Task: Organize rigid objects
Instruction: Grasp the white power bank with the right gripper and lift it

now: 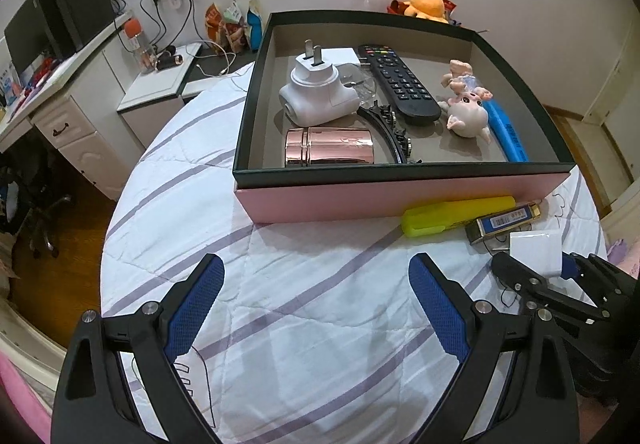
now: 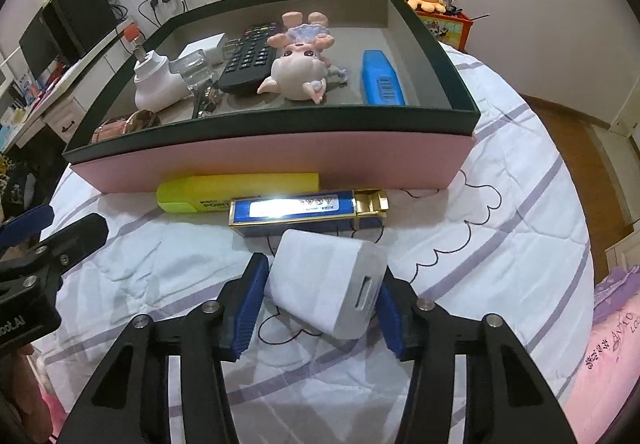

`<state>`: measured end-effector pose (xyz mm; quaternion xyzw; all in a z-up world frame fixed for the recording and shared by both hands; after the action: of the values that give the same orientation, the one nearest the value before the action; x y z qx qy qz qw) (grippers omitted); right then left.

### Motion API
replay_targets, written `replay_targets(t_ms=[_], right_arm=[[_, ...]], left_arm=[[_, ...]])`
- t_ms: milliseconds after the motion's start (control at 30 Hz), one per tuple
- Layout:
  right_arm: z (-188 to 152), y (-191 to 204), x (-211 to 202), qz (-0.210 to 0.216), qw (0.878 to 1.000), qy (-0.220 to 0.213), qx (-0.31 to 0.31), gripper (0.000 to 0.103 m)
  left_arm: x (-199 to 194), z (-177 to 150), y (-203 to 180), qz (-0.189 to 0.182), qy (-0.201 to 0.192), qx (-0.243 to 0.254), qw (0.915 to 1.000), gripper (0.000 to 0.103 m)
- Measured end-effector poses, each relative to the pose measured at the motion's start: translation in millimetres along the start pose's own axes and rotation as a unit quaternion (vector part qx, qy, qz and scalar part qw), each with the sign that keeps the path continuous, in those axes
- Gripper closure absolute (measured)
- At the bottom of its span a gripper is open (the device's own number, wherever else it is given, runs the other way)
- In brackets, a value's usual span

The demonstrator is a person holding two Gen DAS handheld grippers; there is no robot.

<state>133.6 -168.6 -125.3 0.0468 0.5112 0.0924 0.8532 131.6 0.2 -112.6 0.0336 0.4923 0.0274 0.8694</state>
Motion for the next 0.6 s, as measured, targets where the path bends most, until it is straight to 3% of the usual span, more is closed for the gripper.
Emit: replay_targets(t_ms=[167, 267, 600], right_arm=[[-9, -8, -10, 0.021, 1.0, -0.006, 0.008, 0.056], [-13, -14, -20, 0.033, 0.999, -0.01, 0.008, 0.069], [-8, -18, -16, 0.068, 0.997, -0.014, 0.033, 0.071]], left_arm=[[2, 1, -4, 0.001, 0.0, -0.001, 1.0, 0.008], [0, 0, -4, 0.001, -0.002, 0.001, 1.0, 0.008], [-5, -1, -8, 0.004, -0.004, 0.009, 0.9999, 0.008]])
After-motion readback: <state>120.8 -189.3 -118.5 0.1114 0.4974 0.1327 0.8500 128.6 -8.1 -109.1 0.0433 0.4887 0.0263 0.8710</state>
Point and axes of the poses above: each gripper's, at about its wrist camera, not at the fingertips, and x roughly the way its jaws point, y to its left, z to its top, the point moved 7 cm from there along x, roughly the way its jaws point, and after that the axes turned 5 degrees about z, right-handed, at the moved point
